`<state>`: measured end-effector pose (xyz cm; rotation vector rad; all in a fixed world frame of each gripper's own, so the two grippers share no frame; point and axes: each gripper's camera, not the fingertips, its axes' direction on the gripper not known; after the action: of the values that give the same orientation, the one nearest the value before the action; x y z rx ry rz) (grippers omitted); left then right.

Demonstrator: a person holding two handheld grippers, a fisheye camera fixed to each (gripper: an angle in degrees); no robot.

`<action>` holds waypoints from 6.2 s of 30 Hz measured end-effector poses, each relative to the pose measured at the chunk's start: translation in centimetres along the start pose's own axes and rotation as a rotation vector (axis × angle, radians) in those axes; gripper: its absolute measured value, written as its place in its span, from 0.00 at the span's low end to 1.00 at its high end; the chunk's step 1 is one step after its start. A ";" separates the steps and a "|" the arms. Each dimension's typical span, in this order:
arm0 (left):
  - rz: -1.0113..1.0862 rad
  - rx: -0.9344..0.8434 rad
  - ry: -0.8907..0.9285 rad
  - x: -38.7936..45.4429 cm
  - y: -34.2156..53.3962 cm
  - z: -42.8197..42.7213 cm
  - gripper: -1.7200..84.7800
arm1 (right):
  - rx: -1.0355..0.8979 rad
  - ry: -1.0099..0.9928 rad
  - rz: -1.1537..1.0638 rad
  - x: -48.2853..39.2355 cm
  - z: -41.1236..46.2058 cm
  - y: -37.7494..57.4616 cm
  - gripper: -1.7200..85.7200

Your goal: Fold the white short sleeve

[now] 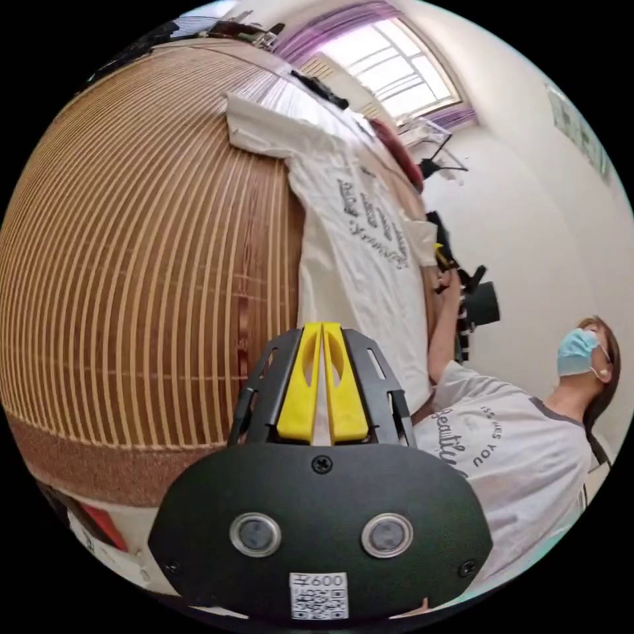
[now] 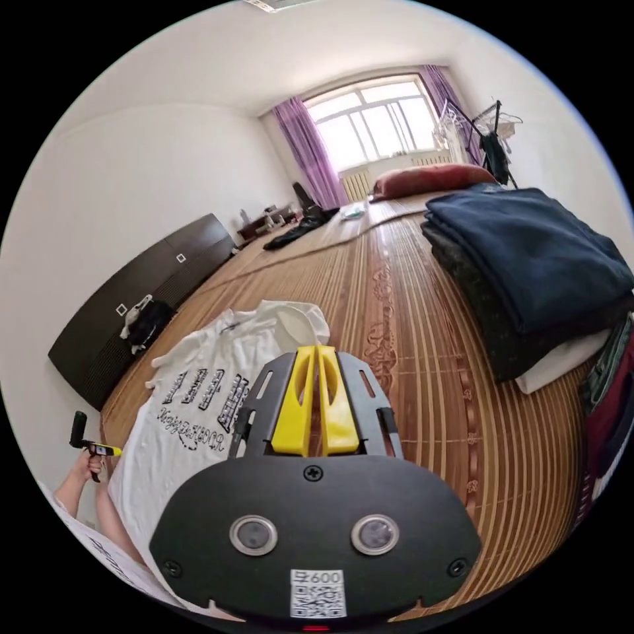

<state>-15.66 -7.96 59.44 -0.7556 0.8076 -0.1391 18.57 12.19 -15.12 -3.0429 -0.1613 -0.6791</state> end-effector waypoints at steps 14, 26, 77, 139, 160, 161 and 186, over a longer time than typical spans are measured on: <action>-0.372 0.314 -0.072 3.5 13.2 -0.4 0.02 | -0.119 0.587 -0.146 1.7 2.0 3.7 0.02; 0.289 0.457 0.110 29.4 -4.7 12.2 0.02 | -0.361 0.257 -0.134 4.5 9.9 6.3 0.02; 0.713 -0.347 0.533 60.7 -38.8 35.6 0.03 | 0.370 0.033 0.287 17.7 -2.3 11.3 0.08; 0.825 0.037 -0.290 66.2 -34.0 32.2 0.03 | -0.698 -0.066 -0.215 5.8 10.3 -5.9 0.01; 0.948 -0.386 0.224 66.9 -35.9 33.0 0.02 | -0.327 -0.005 0.172 14.5 3.1 -1.7 0.01; 0.944 -0.383 0.241 66.8 -36.0 32.9 0.02 | -0.317 -0.003 0.174 14.4 3.3 -1.3 0.01; 0.943 0.151 -0.577 71.1 -26.1 37.0 0.03 | -0.265 0.325 0.014 9.9 5.0 3.6 0.01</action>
<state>63.98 -33.93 50.40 -0.1875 0.5179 0.8216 29.95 9.78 -15.47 -3.1084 -0.0456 -1.2735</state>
